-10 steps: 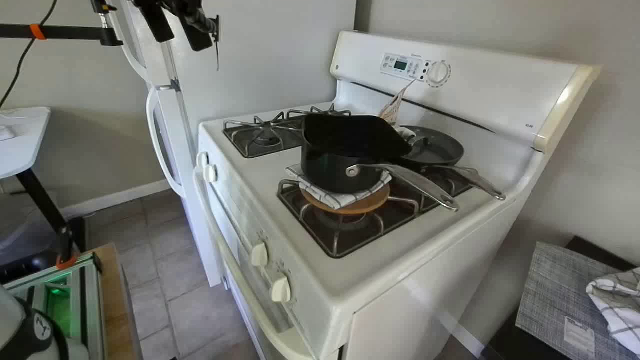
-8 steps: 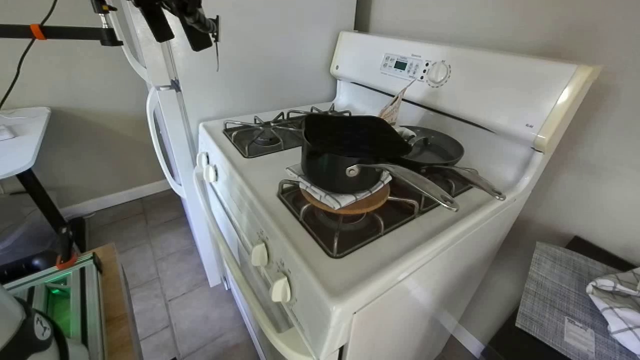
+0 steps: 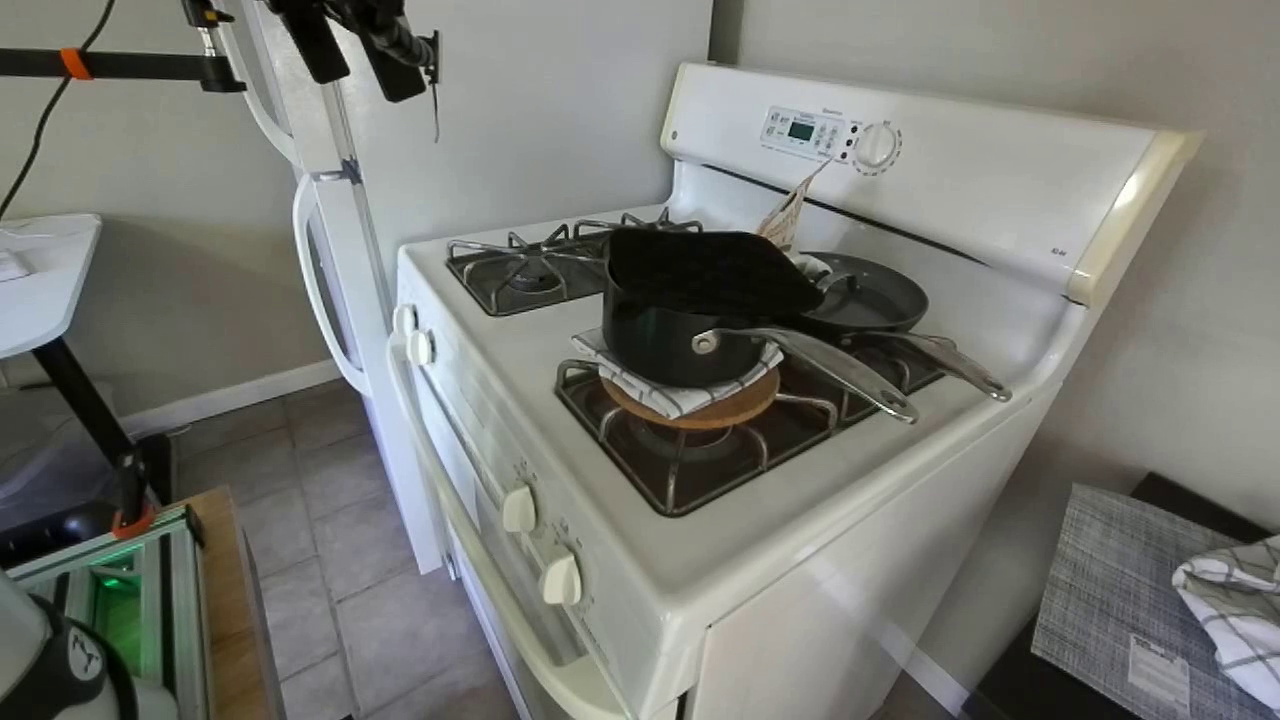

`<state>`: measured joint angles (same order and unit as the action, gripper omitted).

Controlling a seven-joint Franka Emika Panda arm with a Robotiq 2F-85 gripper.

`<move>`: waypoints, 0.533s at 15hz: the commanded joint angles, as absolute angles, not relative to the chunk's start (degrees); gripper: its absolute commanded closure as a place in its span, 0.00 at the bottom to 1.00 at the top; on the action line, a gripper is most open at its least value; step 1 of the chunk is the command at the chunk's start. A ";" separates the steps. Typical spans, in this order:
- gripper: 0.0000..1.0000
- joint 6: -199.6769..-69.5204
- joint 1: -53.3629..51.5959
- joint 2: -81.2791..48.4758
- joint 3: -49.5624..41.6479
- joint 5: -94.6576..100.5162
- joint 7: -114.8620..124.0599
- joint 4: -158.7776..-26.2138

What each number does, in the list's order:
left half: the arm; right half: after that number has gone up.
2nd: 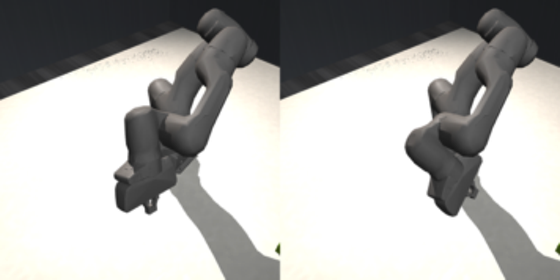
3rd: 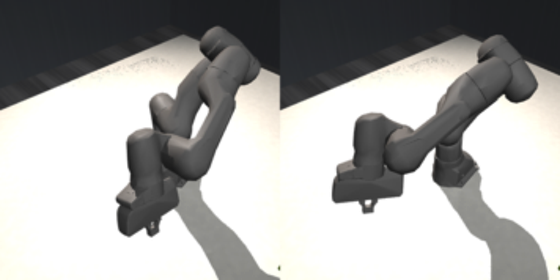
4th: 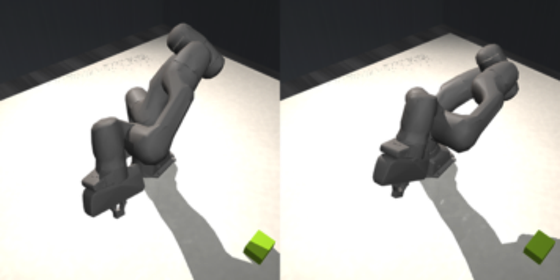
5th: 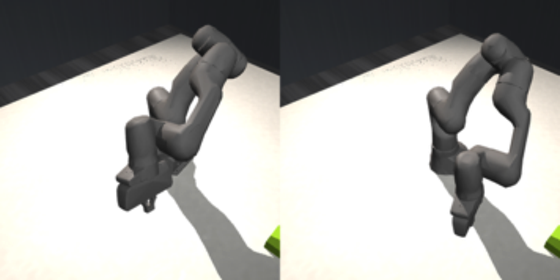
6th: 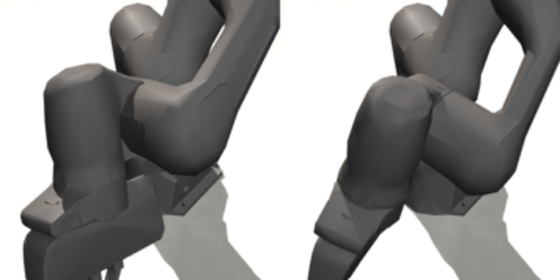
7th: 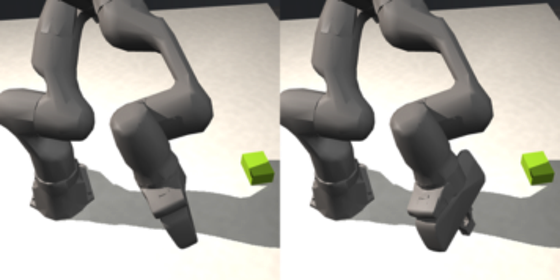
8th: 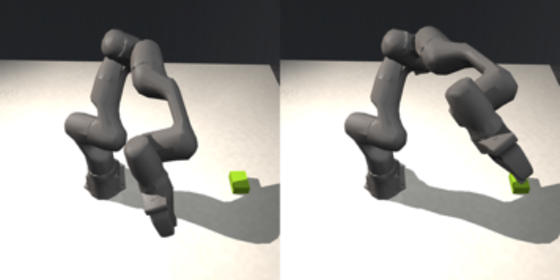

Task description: Move the can to the pan

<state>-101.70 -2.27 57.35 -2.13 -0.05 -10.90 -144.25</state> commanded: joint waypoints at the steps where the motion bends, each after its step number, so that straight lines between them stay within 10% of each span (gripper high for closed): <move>1: 0.00 -108.90 -2.36 53.12 -1.52 -3.67 -5.23 -143.32; 8: 0.00 -135.89 -1.30 33.33 3.58 -6.86 6.19 -135.05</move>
<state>-129.03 -2.19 43.90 0.92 -6.50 2.08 -140.65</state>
